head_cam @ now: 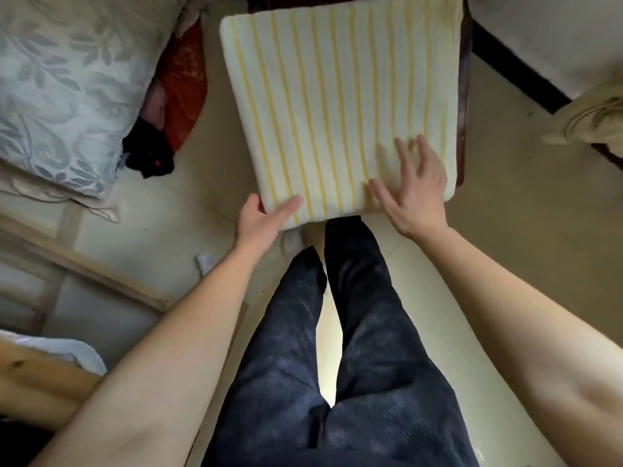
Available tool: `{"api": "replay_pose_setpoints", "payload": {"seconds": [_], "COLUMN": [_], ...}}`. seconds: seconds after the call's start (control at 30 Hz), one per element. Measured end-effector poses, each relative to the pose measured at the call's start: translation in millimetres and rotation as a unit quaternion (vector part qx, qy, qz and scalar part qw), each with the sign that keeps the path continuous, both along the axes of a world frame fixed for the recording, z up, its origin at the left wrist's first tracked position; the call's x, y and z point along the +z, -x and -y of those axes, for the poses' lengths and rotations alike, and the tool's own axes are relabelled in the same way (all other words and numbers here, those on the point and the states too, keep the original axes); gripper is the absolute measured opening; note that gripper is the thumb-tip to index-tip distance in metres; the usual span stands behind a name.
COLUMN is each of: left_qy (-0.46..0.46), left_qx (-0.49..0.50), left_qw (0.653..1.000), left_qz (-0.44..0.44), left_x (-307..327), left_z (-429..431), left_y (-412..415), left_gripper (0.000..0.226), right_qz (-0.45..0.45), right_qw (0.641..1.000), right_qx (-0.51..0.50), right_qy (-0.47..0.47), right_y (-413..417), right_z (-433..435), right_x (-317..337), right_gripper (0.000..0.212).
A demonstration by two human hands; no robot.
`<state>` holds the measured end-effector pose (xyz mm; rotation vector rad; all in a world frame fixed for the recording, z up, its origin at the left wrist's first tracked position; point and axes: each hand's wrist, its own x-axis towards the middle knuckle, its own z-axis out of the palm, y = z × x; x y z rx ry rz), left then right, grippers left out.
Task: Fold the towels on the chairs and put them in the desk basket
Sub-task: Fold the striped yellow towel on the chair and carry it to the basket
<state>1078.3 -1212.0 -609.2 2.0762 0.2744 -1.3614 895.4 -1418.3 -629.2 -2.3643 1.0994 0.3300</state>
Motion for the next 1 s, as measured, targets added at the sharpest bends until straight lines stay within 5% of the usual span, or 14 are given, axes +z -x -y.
{"api": "replay_pose_setpoints", "payload": {"seconds": [0.13, 0.2, 0.3, 0.43, 0.53, 0.63, 0.8, 0.93, 1.0], "left_qy": [0.016, 0.044, 0.185, 0.319, 0.213, 0.103, 0.068, -0.004, 0.022], "left_qx": [-0.222, -0.251, -0.103, 0.111, -0.01, -0.194, 0.016, 0.112, 0.128], "left_qw": [0.974, 0.967, 0.975, 0.928, 0.972, 0.973, 0.995, 0.994, 0.991], "left_qz": [-0.042, -0.029, -0.075, -0.154, -0.103, -0.066, -0.072, 0.005, -0.017], "left_x": [-6, -1, 15, 17, -7, -33, -37, -38, -38], "left_z": [-9, -5, 6, 18, 3, -21, -23, -23, -17], "left_y": [-14, -27, -40, -45, -38, -33, -28, -16, -16], "left_gripper": [0.057, 0.049, 0.036, 0.034, 0.037, 0.058, 0.034, 0.008, 0.04], "right_qz": [-0.095, -0.126, -0.14, -0.115, -0.125, -0.161, -0.202, -0.208, -0.221], "right_qw": [0.994, 0.99, 0.989, 0.99, 0.991, 0.985, 0.975, 0.971, 0.964], "right_qx": [0.048, 0.051, 0.029, -0.018, -0.006, 0.055, 0.091, 0.12, 0.149], "right_qy": [-0.032, -0.029, -0.05, -0.074, -0.036, 0.002, -0.012, -0.013, 0.01], "right_y": [1, -8, -22, -32, -27, -16, -12, -15, -10], "right_z": [-16, -12, -9, -10, -9, -13, -8, 0, 2], "right_x": [-14, -18, -17, -16, -17, -18, -12, -7, -7], "right_gripper": [0.073, 0.074, 0.075, 0.075, 0.079, 0.086, 0.091, 0.101, 0.105]}}
